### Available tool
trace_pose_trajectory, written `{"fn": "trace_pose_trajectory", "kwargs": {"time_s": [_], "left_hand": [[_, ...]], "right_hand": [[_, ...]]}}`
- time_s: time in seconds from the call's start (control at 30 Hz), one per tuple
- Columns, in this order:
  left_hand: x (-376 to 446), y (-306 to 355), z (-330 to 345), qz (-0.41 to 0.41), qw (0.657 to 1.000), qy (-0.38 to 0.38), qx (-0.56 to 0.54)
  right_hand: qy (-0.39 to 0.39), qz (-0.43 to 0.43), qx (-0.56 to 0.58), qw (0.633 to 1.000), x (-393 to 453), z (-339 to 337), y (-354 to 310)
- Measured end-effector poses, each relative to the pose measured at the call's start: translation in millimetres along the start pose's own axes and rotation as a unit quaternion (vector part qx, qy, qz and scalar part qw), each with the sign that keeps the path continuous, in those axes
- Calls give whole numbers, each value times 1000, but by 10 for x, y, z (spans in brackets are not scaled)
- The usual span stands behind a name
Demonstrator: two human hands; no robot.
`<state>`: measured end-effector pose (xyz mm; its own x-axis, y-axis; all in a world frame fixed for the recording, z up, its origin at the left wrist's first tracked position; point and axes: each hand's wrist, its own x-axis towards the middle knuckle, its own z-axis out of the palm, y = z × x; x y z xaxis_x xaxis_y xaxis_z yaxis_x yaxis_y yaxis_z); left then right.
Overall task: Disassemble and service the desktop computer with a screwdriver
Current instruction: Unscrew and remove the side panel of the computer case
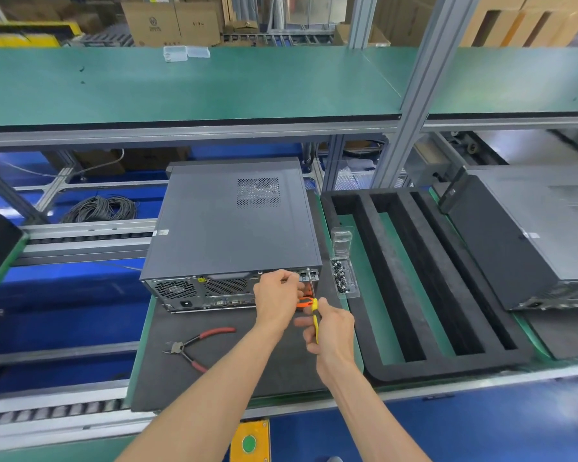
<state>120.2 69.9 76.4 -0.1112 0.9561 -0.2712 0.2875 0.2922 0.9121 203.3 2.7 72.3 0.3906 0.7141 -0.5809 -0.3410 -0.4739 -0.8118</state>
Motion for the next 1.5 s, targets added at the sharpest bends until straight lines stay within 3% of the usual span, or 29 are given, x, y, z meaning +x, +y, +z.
{"fn": "trace_pose_trajectory", "kwargs": {"time_s": [0.1, 0.3, 0.6, 0.7, 0.8, 0.97, 1.2, 1.4, 1.5], "left_hand": [[28, 89, 60, -139, 971, -34, -191], [44, 184, 139, -217, 935, -71, -272], [-5, 198, 174, -221, 915, -42, -335], [-44, 148, 114, -222, 916, 23, -332], [-69, 30, -61, -222, 891, 74, -389], [-101, -194, -477, -221, 853, 35, -472], [-118, -415, -1078, -155, 867, -34, -472], [-112, -389, -1527, -126, 917, -6, -377], [-86, -334, -1628, -140, 923, 11, -359]], "right_hand": [[0, -26, -22, 999, -23, -2, 5], [-7, 2, 14, 1000, -11, 7, -9], [6, 1, -24, 1000, -56, -22, 50], [-4, 4, -24, 1000, -112, -7, 101], [-16, -1, -26, 1000, -155, 37, 112], [-50, -7, -37, 998, -246, 259, 96], [-142, 28, -65, 987, -468, 836, 257], [-200, 30, -130, 971, -663, 1339, 506], [-204, 25, -138, 969, -701, 1480, 583]]}}
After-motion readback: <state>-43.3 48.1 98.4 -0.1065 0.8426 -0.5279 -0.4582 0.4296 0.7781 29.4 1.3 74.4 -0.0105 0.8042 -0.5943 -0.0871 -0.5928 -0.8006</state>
